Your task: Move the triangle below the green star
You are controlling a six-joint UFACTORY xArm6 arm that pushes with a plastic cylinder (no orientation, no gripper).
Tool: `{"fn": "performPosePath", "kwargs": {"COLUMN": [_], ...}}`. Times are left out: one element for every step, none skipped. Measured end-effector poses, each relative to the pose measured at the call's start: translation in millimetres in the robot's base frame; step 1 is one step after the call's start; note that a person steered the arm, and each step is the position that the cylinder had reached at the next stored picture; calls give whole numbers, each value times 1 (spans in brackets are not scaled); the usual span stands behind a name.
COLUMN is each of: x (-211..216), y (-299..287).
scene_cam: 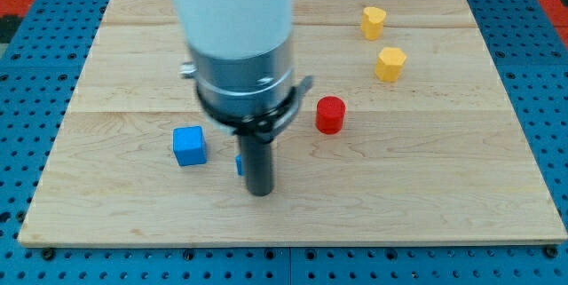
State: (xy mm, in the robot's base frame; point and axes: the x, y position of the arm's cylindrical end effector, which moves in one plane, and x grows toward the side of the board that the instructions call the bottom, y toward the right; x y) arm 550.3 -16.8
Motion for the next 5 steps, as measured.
{"fn": "performPosePath", "kwargs": {"x": [-16,21,21,-14,-44], "y": [33,76,38,-11,-9]}}
